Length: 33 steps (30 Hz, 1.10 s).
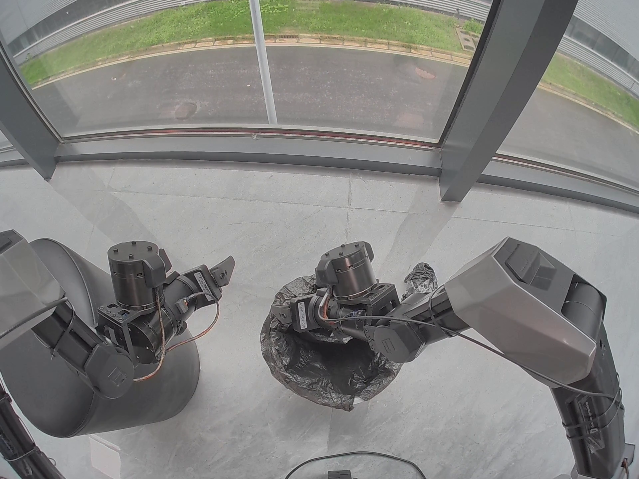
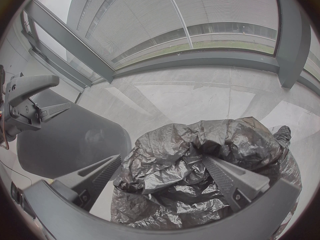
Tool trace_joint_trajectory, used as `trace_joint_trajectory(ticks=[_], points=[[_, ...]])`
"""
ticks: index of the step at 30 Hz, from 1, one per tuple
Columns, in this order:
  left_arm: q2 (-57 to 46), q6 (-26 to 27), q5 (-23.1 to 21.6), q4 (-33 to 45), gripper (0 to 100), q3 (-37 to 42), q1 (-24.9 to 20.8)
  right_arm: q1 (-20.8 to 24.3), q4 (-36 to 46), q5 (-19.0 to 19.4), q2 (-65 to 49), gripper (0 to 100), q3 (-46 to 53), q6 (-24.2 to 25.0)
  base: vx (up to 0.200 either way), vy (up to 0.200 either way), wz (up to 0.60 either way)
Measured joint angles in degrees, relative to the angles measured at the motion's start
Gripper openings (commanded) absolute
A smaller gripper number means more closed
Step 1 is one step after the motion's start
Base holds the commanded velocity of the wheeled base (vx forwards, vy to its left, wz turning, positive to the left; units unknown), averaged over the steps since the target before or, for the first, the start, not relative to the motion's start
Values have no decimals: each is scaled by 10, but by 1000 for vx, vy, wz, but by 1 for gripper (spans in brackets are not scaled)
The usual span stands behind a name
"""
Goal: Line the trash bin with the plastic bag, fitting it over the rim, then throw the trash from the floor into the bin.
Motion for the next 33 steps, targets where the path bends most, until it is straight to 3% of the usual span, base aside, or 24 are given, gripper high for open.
trace_joint_trajectory(ticks=[12,25,29,33], points=[[-1,0,0,0,100,1,0,-8,2,0,-9,100,7,4,0,0,0],[-11,-1,0,0,100,5,-5,36,-4,3,-173,100,221,71,0,0,0],[-21,1,-5,1,100,13,-8,17,-14,1,-227,100,281,78,0,0,0],[-33,2,-17,4,100,20,-11,-37,-41,0,-266,100,336,81,0,0,0]])
